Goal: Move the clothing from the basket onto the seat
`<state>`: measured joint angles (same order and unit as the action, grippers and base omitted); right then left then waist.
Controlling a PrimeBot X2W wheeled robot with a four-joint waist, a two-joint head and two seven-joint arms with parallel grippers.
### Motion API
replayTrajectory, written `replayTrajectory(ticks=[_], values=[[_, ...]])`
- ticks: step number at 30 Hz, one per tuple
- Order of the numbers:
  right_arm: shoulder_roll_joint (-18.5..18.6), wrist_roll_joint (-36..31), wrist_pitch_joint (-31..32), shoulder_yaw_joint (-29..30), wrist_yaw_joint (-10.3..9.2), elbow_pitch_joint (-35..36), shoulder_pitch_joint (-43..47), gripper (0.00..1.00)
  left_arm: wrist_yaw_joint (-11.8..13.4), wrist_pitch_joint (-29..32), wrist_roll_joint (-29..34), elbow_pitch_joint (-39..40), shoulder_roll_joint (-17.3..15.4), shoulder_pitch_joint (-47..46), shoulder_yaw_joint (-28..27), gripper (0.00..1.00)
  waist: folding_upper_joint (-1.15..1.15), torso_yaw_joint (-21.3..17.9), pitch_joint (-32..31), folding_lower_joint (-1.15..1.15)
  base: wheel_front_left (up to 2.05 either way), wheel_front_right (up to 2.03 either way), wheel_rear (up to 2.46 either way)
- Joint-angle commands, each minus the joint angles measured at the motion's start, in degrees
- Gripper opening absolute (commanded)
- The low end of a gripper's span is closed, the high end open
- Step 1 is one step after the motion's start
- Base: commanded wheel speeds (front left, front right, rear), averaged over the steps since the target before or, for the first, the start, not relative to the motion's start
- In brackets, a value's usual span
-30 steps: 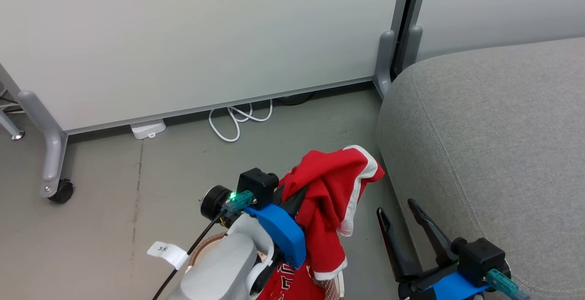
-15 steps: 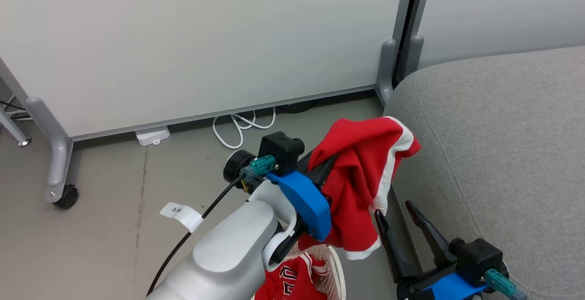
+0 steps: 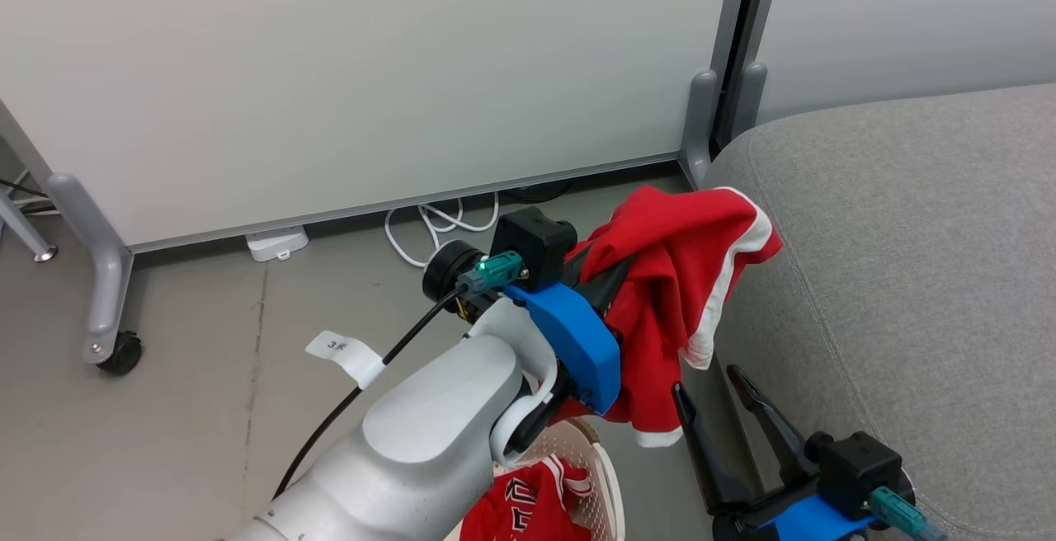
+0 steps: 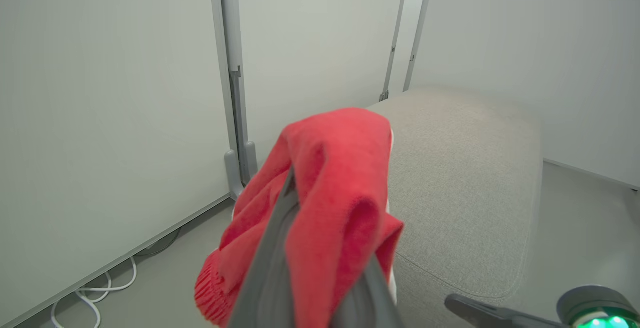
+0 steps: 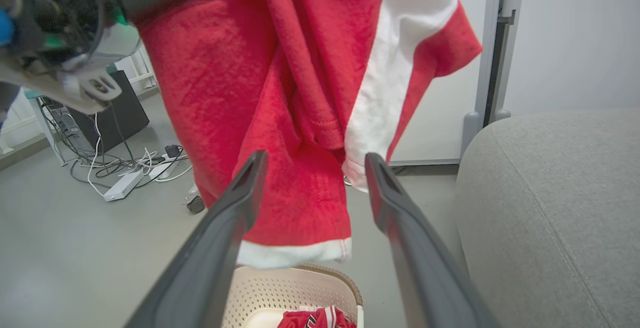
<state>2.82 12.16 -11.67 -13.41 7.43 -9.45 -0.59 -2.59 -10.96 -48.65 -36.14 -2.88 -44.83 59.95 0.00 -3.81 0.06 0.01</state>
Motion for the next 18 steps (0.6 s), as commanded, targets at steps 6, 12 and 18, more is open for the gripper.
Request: replayTrajectory(ticks=[6, 12, 18], values=[[0.13, -0.02, 0.19, -0.29, 0.11, 0.15, 0.89, 1.0, 0.38, -1.14, -1.9, -1.02, 0.0, -0.84, 1.47, 0.0, 0.0, -0.3, -0.4, -0.01, 0.0, 0.0, 0.0], [0.13, -0.13, 0.37, -0.47, 0.11, 0.08, 0.88, 1.0, 0.62, -1.88, -3.55, -1.44, 0.0, -1.26, 3.05, 0.0, 0.0, -0.44, -0.7, -0.01, 0.0, 0.0, 0.0], [0.13, -0.81, 1.49, -1.43, 0.11, -0.73, -0.39, 1.0, 0.92, -2.39, -4.88, -1.5, 0.0, -1.56, 4.78, 0.0, 0.0, -0.23, -0.75, -0.01, 0.0, 0.0, 0.0]])
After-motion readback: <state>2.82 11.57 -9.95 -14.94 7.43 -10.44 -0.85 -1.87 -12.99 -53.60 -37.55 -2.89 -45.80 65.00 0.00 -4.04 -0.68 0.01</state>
